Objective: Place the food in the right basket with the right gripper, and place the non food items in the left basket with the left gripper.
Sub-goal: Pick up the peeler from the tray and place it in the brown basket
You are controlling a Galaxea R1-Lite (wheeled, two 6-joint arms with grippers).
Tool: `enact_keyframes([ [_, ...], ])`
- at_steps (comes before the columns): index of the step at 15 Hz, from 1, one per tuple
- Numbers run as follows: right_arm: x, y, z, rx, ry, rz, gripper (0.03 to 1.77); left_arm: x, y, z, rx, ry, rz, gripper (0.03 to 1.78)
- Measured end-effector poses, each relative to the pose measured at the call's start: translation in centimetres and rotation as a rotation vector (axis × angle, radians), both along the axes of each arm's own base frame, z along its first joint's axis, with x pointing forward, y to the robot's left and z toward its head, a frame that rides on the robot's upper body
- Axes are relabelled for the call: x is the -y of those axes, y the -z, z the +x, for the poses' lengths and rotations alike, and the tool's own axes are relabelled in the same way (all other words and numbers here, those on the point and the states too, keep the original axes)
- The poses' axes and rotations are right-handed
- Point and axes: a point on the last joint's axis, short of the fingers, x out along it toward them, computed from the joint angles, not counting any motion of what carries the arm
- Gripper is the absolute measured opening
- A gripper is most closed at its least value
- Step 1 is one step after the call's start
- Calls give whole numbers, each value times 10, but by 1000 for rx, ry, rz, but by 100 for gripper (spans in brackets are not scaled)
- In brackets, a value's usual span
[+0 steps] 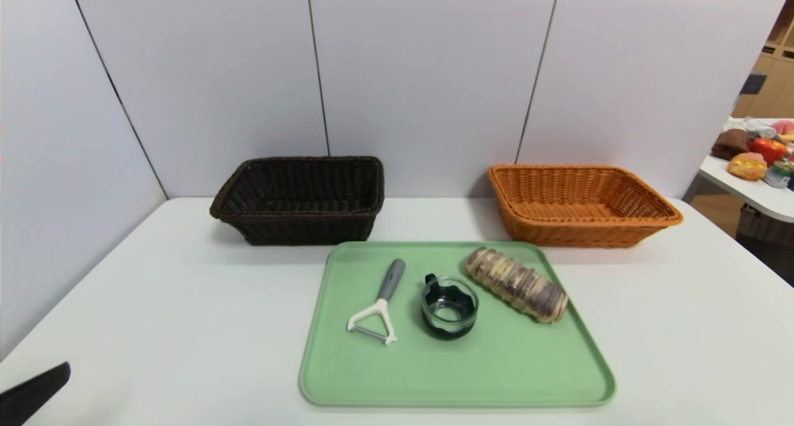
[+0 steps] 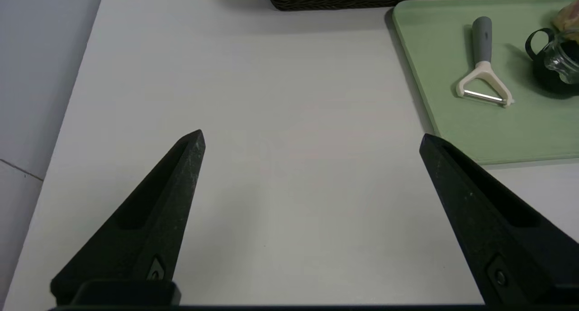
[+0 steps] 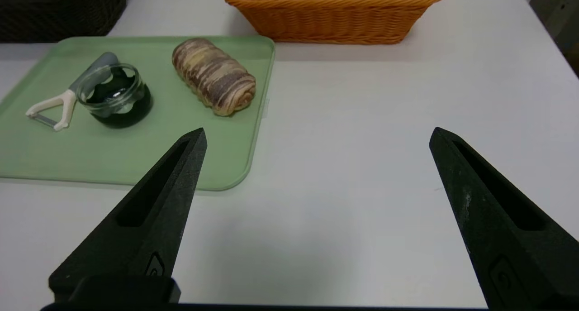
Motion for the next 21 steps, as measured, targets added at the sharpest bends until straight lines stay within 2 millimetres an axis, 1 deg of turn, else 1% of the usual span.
enact_keyframes([
  [3,-2,-13,27,-100,-17,-7,170,3,-29,37,-83,62,-8,169],
  [6,-5,-26,51,-175,-66,4,170,11,-53,70,-120,157,-4,169],
  [9,-7,-30,75,-247,-83,-7,170,25,-64,101,-151,252,6,169],
  [12,-8,-26,101,-333,-97,-38,170,50,-61,131,-217,360,18,169],
  [15,-11,-18,124,-413,-151,-57,170,82,-49,159,-290,465,36,169],
  [18,-15,-11,136,-466,-215,-39,170,122,-34,182,-352,557,43,169],
  [21,-17,-7,141,-494,-228,-40,170,153,-28,196,-396,559,17,169],
])
